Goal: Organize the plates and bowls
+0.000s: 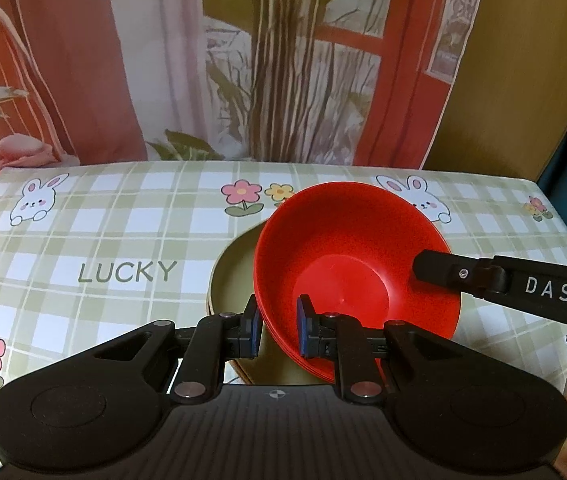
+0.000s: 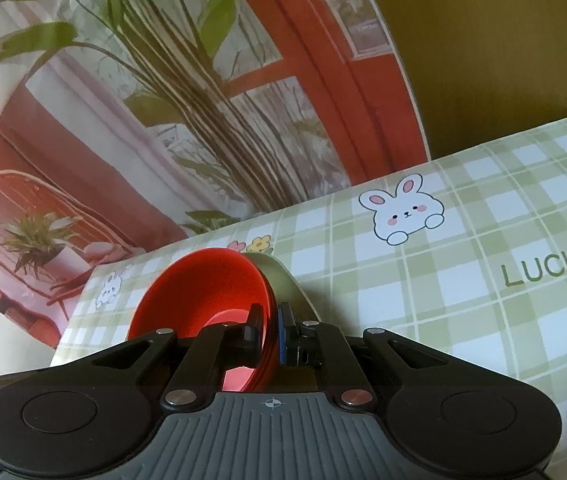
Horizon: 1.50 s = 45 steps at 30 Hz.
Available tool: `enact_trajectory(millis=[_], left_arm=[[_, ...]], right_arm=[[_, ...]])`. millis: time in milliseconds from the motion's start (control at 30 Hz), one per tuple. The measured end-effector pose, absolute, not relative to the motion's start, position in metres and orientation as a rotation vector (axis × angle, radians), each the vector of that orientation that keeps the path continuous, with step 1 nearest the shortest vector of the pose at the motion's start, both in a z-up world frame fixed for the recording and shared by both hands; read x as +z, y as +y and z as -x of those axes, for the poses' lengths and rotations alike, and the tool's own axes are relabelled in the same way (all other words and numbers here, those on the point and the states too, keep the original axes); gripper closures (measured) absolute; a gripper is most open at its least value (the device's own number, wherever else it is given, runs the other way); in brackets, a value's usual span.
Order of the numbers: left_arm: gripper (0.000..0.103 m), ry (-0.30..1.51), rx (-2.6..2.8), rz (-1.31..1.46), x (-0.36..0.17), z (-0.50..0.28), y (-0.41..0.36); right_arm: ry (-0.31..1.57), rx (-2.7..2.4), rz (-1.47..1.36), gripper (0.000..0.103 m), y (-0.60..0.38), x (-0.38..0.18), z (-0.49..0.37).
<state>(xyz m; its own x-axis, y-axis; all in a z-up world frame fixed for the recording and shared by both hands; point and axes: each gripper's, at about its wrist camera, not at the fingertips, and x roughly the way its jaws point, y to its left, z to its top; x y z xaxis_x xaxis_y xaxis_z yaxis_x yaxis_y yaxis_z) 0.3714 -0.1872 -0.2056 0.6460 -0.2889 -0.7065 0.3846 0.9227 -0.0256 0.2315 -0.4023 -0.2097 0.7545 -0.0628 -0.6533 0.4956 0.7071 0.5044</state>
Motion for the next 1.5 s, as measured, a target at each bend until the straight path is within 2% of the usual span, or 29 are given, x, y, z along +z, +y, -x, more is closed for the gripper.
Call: enact_trajectory(millis=[633, 967, 1167, 1333, 1400, 1467, 1500], left_arm=[[0.084, 0.792, -0.38, -0.135, -0.216, -0.371, -0.185], [0.082, 0.792, -0.38, -0.149, -0.215, -0.369, -0.186], [0.062, 0.76, -0.389, -0.155, -0.21, -0.363, -0.185], [0.051, 0.731, -0.376, -0.165, -0.205, -0.357, -0.183], [0.046, 0.722, -0.376, -0.159, -0.202, -0.355, -0.181], [0.043, 0.709, -0.376, -0.155, -0.199, -0.353, -0.178], [0.041, 0.704, -0.375, -0.153, -0.197, -0.351, -0.177]], right_arm=[[0.692, -0.333, -0.655, 0.095, -0.392, -0.212, -0.235], [0.693, -0.358, -0.554, 0.084, -0.384, -0.203, -0.237], [0.696, -0.38, -0.505, 0.079, -0.382, -0.198, -0.235], [0.684, -0.396, -0.466, 0.073, -0.379, -0.191, -0.23], [0.68, -0.406, -0.457, 0.068, -0.379, -0.188, -0.228], [0.672, -0.414, -0.449, 0.058, -0.378, -0.185, -0.226], [0.669, -0.415, -0.445, 0.057, -0.377, -0.183, -0.224]])
